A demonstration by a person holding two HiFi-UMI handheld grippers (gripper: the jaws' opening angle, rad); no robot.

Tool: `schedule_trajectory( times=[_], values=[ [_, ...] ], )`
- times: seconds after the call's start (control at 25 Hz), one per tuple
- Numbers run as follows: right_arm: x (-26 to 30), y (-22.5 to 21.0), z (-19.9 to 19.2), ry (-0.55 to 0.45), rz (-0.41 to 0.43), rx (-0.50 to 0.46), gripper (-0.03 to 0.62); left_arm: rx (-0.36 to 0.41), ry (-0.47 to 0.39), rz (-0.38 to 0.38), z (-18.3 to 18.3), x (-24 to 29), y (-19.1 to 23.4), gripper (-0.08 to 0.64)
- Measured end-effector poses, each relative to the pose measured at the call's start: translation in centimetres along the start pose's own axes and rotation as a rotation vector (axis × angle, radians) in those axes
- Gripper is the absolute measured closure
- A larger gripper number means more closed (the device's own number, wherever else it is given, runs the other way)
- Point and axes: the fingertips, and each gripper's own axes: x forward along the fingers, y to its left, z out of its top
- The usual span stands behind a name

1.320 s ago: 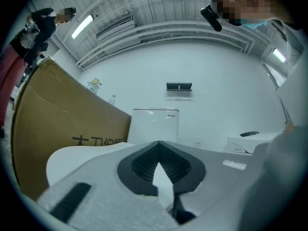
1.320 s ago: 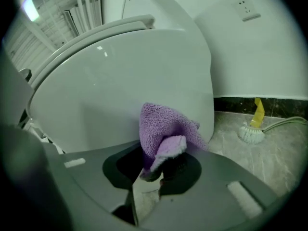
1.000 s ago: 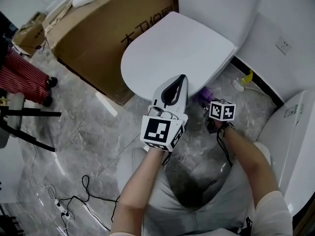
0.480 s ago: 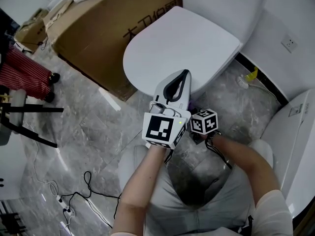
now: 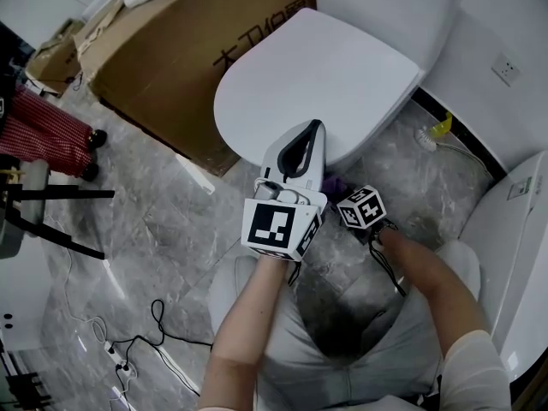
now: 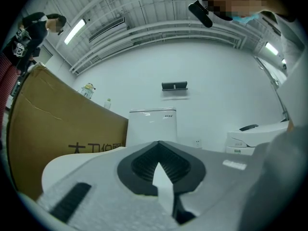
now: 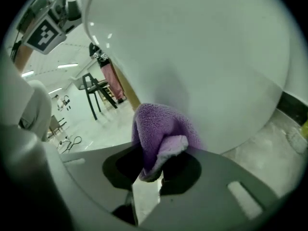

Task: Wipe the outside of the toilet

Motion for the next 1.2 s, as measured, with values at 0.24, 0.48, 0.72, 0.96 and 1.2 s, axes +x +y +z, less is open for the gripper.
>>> schedule_trajectory(
  times=[0.24, 0.48, 0.72, 0.96, 1.2],
  values=[
    [-4.2, -11.7, -0.9, 0.041, -0.267, 0.142, 0.511, -0.037, -0.009, 0.033, 0.2, -0.1, 0.7, 0.554],
    [-11.5, -21.9, 0.5, -0.092, -0.631, 0.331, 0.511, 0.030, 0.022, 0.017, -0.2, 0.0, 0.1, 0.554],
    [-14.1, -26.2, -0.5, -0.155, -0.770, 0.425, 0.511, 0.126, 0.032, 0.014, -0.7, -0.2, -0.6, 0.554],
    [-10.0, -23.2, 1.1, -0.123, -0.586, 0.344, 0.511, 0.065, 0.010, 0.041, -0.5, -0.4, 0.2, 0.555],
    [-5.6, -18.2, 2.1, -0.142, -0.447, 0.243, 0.512, 0.023, 0.003, 0.031, -0.3, -0.7, 0.5, 0.554]
  ],
)
